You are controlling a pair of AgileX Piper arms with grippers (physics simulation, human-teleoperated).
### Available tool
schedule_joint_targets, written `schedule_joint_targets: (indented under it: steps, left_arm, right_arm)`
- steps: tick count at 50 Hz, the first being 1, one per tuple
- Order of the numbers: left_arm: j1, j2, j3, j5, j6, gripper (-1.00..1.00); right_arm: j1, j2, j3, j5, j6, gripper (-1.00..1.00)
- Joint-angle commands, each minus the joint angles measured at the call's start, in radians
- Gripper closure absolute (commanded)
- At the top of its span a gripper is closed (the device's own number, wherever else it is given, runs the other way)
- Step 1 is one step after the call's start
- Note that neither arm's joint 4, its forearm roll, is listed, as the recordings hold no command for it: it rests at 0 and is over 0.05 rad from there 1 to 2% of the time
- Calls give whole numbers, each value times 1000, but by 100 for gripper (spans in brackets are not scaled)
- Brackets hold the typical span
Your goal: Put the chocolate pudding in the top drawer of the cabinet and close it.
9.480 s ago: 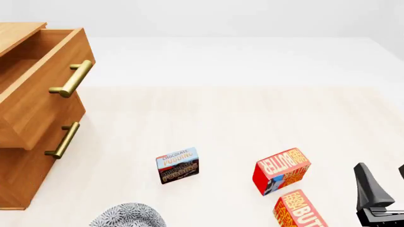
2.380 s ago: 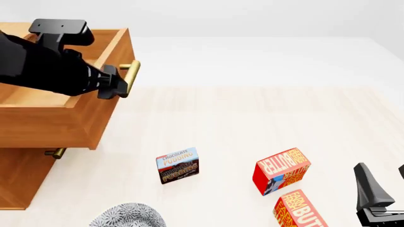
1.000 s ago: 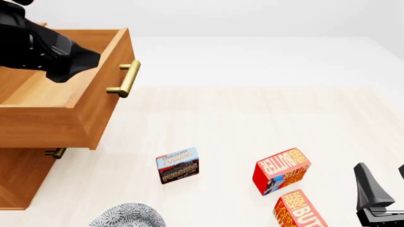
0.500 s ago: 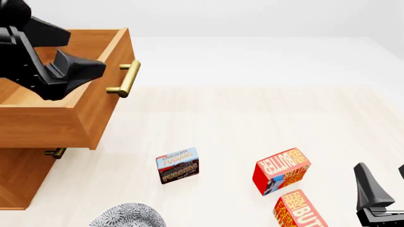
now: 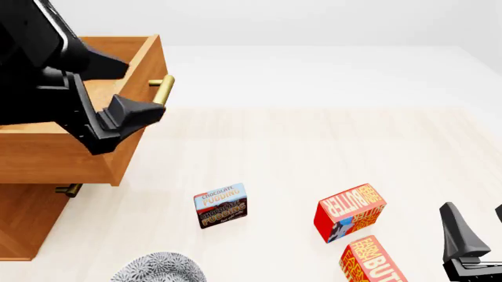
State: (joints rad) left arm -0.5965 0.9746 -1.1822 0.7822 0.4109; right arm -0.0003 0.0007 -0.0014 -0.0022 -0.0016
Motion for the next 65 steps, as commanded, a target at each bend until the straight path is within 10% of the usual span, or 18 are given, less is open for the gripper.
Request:
schedule_joint_targets:
  steps: [1, 65]
  left_arm:
    - [-32, 21, 80, -66, 1, -100]
    - [-87, 213, 309, -341, 13, -100]
  right_arm:
    - [0, 1, 0, -1, 0, -100]
    - [0, 1, 0, -1, 0, -100]
